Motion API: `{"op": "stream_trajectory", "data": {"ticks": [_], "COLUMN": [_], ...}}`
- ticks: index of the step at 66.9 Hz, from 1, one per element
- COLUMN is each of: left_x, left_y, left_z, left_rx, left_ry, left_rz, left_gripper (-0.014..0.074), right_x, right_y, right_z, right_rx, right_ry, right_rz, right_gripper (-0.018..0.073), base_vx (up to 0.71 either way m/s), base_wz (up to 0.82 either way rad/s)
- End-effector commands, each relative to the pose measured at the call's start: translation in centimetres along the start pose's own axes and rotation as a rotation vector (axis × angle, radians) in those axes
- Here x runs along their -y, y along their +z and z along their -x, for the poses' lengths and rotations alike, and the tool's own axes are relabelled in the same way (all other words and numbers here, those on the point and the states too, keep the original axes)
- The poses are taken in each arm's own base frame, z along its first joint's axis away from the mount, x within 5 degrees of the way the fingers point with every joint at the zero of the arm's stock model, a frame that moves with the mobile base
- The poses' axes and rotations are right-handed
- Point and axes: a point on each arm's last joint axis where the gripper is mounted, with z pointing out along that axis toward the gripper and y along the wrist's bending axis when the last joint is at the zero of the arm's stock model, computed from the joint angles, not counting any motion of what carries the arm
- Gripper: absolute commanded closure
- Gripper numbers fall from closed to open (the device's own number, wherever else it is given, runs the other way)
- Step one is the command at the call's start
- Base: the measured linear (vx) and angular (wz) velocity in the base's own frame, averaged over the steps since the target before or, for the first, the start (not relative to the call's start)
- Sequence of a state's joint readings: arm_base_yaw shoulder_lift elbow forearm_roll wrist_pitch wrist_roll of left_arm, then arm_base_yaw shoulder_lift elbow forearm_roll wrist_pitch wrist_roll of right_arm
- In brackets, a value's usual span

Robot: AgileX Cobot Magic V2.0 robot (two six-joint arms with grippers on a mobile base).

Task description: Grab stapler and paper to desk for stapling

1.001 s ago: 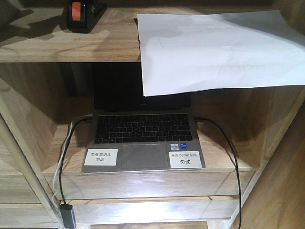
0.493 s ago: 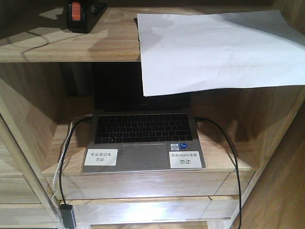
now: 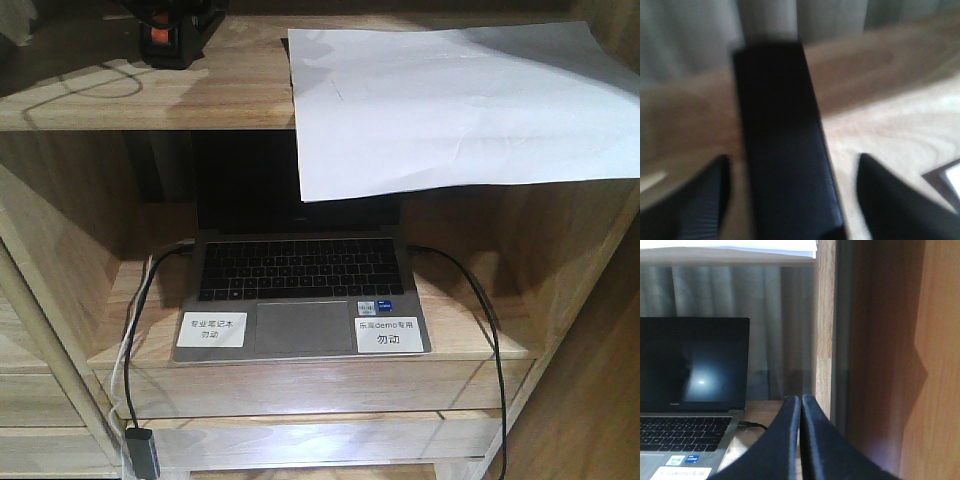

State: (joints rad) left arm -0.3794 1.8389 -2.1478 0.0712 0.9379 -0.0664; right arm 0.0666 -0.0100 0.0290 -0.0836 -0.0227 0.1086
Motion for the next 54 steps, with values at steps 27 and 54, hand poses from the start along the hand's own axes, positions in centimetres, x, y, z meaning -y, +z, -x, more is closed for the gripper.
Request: {"op": "stream_trajectory", "data": {"ticks": [27,54], "left_x": [-0.2,0.3], "left_y": [-9.4,-17.3], "left_z": [3.5,-0.4], "left_rx": [0.26,0.374], "left_ry": [-0.003,0.033], "left_rz": [-0.012,-0.054], "left_gripper": [0.0604,0.0603], "right_x": [-0.1,-0.1], "right_y": [-0.1,-0.1], "right_z": [0.0,0.0], "right_rx": [0.067,0.067], "right_ry": [-0.01,-0.01], "right_rz": [0.007,0.007], "right_gripper": [0.0568,0.0568], "base_vx": [0.0,0.0], "base_wz": [0.0,0.0]}}
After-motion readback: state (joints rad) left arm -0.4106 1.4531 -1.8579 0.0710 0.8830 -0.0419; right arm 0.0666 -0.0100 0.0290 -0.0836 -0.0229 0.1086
